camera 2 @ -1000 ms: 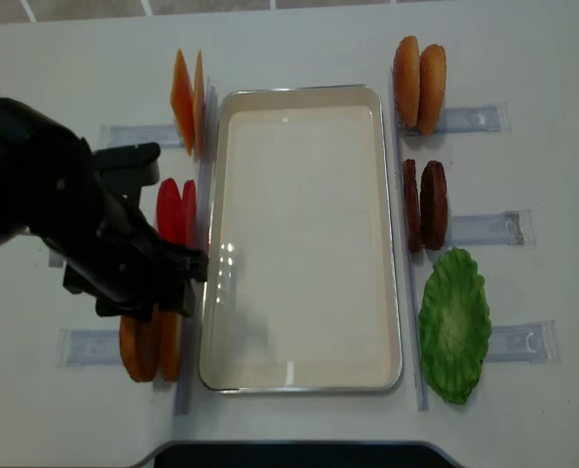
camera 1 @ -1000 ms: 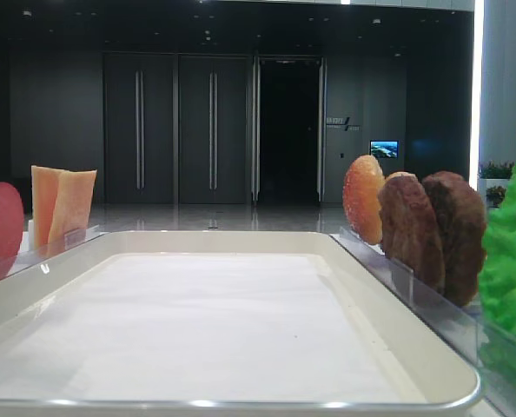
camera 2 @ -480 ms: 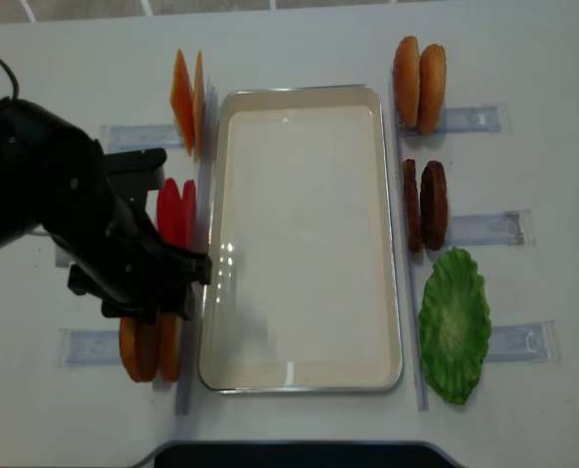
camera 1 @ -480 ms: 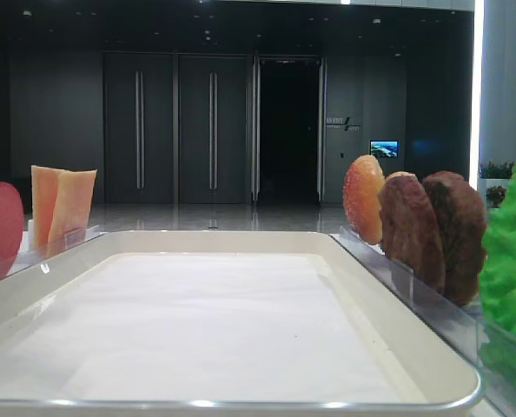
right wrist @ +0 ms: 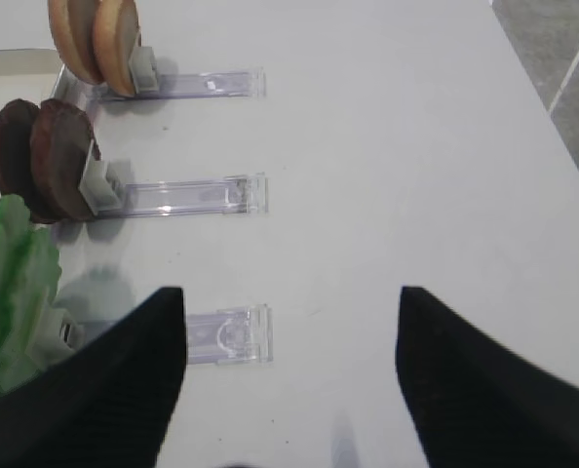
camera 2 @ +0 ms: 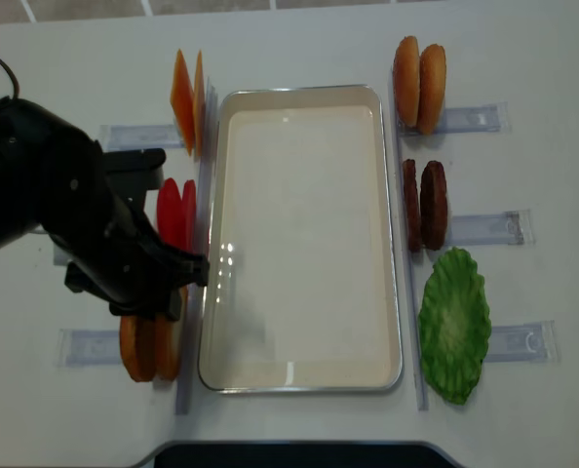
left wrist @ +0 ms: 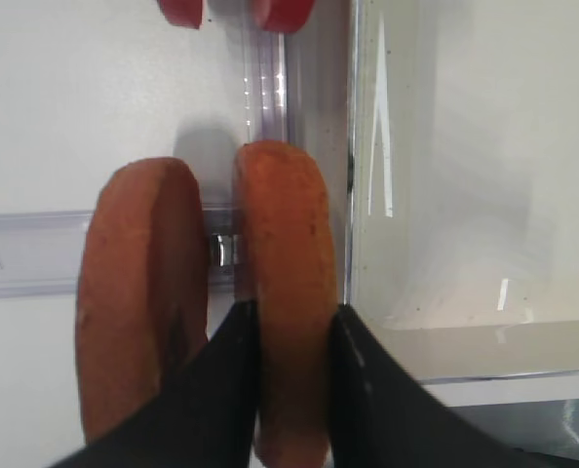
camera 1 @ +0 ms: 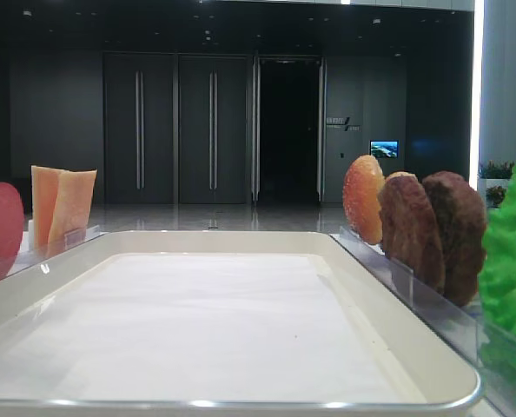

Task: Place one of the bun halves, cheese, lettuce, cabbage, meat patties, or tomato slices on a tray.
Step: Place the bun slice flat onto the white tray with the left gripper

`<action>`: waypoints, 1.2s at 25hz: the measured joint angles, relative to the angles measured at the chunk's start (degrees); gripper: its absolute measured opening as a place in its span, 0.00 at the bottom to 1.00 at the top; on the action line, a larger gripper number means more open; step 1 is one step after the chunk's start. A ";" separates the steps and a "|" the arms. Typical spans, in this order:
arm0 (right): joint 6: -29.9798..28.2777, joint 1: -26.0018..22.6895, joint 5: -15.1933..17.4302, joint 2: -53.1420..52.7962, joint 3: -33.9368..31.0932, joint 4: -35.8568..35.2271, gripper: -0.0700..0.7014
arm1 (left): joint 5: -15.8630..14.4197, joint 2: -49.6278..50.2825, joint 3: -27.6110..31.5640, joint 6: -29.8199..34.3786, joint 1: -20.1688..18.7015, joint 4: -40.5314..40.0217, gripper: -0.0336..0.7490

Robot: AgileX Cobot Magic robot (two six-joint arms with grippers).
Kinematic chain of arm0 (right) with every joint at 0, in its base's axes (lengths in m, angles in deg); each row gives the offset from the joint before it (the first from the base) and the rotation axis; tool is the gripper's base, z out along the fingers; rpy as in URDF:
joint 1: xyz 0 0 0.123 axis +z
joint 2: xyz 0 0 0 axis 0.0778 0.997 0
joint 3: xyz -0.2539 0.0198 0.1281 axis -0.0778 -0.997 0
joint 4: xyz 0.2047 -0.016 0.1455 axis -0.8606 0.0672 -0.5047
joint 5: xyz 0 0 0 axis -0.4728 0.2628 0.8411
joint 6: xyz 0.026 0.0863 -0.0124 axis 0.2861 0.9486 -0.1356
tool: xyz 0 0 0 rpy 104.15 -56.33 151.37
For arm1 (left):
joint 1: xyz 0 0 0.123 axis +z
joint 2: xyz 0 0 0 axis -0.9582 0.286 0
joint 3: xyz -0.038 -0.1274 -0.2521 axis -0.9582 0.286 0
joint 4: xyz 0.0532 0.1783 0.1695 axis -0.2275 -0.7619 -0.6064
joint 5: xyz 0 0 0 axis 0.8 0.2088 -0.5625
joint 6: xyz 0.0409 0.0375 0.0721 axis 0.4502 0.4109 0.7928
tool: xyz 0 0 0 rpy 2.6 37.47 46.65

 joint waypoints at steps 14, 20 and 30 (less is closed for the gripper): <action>0.00 0.00 0.00 0.00 0.00 0.00 0.70 | -0.35 -2.93 -0.22 0.31 0.00 1.63 0.24; 0.00 0.00 0.00 0.00 0.00 0.00 0.70 | -0.97 -8.55 -0.38 0.81 0.00 5.37 0.23; 0.00 0.00 0.00 0.00 0.00 0.00 0.70 | -0.54 -14.32 -0.38 4.58 -0.08 12.87 0.23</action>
